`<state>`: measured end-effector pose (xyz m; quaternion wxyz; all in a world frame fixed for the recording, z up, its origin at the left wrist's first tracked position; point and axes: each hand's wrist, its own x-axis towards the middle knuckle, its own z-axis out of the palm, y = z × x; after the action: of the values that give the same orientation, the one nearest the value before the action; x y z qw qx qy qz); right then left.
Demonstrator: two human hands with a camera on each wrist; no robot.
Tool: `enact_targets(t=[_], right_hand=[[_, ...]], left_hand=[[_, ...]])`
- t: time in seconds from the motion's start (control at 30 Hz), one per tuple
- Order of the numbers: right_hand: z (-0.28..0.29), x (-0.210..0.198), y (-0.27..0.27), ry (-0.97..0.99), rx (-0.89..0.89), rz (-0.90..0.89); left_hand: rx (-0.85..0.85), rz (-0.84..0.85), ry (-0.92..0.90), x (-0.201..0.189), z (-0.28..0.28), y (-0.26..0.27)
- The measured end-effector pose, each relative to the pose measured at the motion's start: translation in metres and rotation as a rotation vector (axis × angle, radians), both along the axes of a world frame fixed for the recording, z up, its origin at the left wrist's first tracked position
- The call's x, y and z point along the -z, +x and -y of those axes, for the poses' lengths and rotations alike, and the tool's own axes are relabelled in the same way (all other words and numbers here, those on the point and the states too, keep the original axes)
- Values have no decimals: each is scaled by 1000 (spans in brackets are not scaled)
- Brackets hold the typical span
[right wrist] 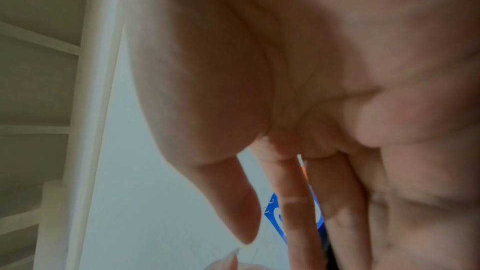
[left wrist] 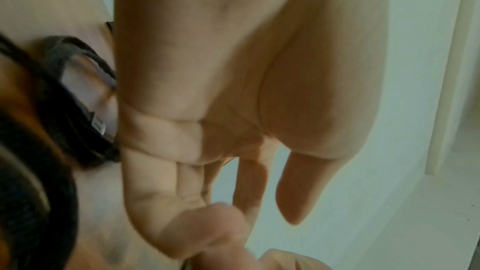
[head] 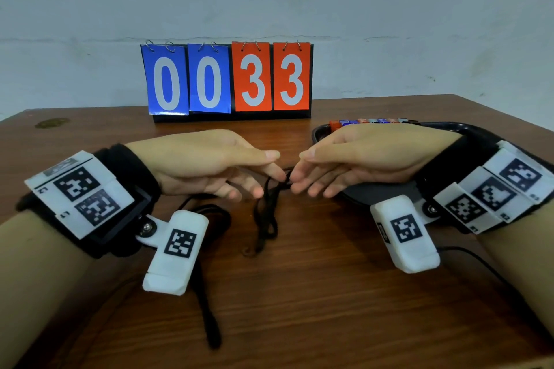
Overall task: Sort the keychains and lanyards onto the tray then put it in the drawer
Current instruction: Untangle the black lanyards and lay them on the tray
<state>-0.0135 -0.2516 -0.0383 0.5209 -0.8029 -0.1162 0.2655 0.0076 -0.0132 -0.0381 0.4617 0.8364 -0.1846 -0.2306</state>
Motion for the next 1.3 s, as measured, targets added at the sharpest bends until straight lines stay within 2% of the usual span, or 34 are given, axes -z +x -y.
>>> enact_targets(t=[0.17,0.3,0.53,0.73,0.87,1.07,1.3], right_hand=[[-1,-2,-2,15,-3,0],[-4,-2,-4,18,-10,28],[-6,-3,-5,135,83,179],[0,-4,-3,123,106,233],[2,-5,-1,147,148,248],[4,-5,2,173,245,267],[6,-7,3,137,272,253]], left_hand=[[24,-172,-339,-2,-9,9],[62,-132,-496,-1,-12,11],[155,-79,-477,0,-11,9],[110,-40,-442,2,-9,12],[8,-11,-463,2,-9,17],[-258,-32,-596,-3,-13,26],[-503,20,-501,-3,-25,40]])
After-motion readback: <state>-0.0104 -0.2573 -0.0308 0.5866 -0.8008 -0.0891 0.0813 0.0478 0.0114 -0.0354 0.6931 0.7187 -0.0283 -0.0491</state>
